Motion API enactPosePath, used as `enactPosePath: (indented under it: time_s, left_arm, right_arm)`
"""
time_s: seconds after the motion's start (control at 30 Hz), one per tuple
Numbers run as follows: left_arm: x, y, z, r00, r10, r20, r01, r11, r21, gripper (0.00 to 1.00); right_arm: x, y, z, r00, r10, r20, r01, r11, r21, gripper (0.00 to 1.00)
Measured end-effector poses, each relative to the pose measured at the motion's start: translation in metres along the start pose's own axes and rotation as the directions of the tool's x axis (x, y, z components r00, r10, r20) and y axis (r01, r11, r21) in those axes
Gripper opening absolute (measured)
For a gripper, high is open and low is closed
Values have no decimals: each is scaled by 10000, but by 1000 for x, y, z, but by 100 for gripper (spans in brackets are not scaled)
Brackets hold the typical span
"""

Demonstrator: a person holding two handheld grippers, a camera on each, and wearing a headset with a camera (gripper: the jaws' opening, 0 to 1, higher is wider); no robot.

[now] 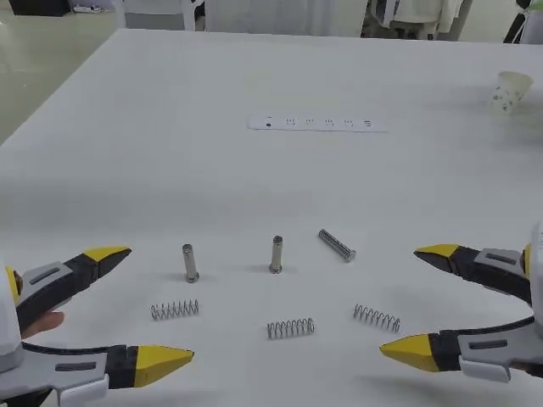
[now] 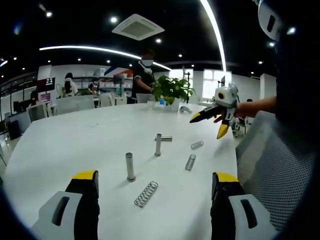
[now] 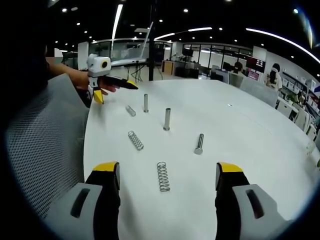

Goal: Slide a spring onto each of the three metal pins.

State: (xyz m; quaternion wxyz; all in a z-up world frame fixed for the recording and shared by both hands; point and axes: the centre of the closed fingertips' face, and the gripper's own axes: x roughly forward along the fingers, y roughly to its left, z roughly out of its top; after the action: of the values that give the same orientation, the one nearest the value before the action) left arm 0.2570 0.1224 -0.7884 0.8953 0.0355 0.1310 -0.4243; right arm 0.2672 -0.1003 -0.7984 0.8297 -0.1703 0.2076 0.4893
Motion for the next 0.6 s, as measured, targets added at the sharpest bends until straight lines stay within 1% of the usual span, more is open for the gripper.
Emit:
enactPosePath:
  time_s: [0.33,0.5,0.6]
  left_arm:
    - [-2,0,0,10000,58,10,-58,10000,-15,90]
    - [-3,-1,0,10000,74,11,-74,10000,-14,90]
    - [-4,-1,1,10000,78,-8,-78,10000,3,90]
  right_arm:
    - [2,-7,5,10000,-19,-71,18,10000,-98,78]
    - [6,-16,9,9999,-68,-108,66,9998,-182,77]
    - [9,-19,12,9998,-38,-216,30,9993,-367,77]
